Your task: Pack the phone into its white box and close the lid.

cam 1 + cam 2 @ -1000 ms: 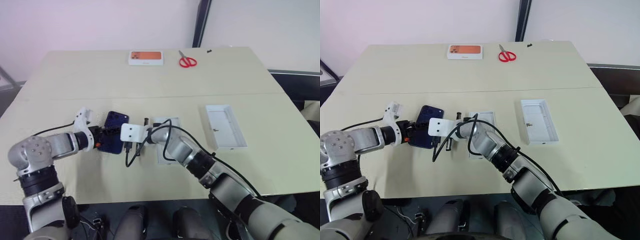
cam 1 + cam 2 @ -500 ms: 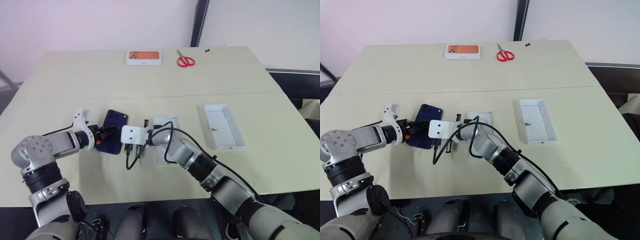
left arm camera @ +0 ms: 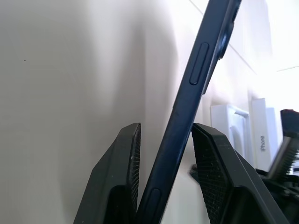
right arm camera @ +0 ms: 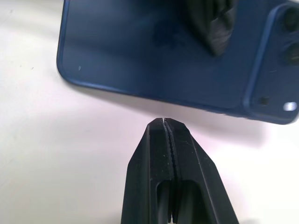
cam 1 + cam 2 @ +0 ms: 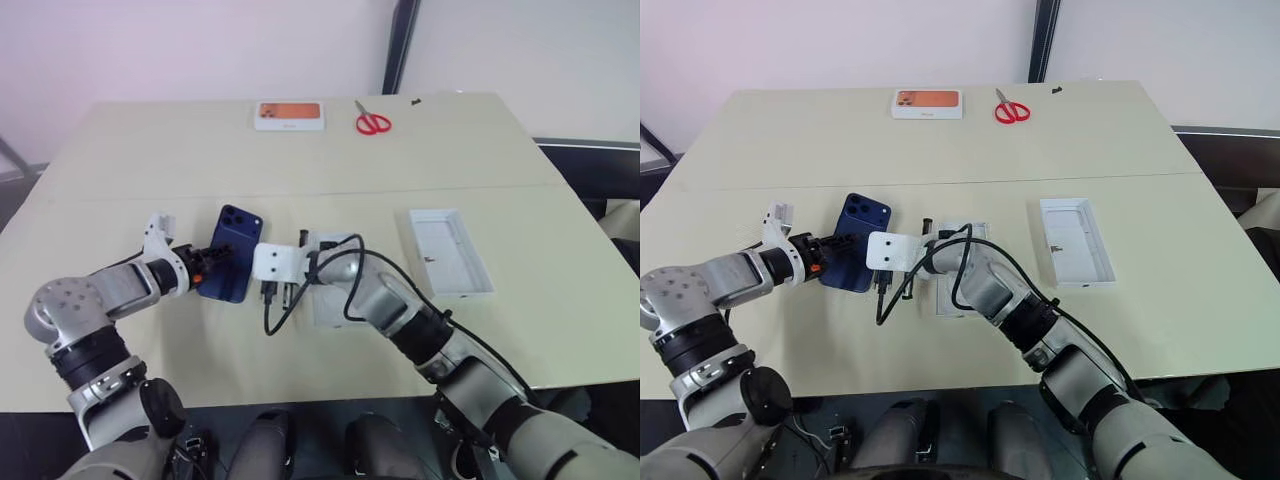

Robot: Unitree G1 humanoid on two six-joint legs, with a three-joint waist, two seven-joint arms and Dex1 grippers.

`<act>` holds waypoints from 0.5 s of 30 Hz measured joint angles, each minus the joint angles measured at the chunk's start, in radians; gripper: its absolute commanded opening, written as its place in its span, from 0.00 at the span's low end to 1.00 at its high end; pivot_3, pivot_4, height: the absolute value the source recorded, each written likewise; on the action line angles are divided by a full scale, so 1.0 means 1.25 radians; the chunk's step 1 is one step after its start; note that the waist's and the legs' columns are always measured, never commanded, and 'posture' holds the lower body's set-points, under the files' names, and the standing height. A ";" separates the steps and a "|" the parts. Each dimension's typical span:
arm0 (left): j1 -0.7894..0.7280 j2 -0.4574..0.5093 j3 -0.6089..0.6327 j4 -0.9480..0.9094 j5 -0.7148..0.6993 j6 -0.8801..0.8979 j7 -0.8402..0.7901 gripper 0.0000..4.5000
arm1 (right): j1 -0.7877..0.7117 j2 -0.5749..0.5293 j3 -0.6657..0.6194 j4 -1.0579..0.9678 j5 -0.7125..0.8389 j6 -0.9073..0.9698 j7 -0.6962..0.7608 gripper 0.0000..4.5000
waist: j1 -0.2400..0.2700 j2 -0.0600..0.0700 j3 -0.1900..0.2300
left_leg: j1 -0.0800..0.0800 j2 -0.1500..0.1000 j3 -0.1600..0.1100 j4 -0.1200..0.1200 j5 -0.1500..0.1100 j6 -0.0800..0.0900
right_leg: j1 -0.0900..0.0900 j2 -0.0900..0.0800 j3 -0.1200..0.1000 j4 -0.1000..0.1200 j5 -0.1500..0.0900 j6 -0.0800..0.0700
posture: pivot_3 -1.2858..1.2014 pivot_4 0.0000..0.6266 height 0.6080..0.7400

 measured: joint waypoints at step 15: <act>-0.014 -0.017 0.041 0.023 -0.060 0.000 0.095 0.26 | 0.045 -0.034 -0.029 -0.104 0.014 0.080 0.026 0.00 | -0.001 0.000 0.000 | 0.000 0.000 0.000 0.000 0.000 0.000 | 0.000 0.000 0.000 0.000 0.000 0.000 | 0.52 0.24 1.00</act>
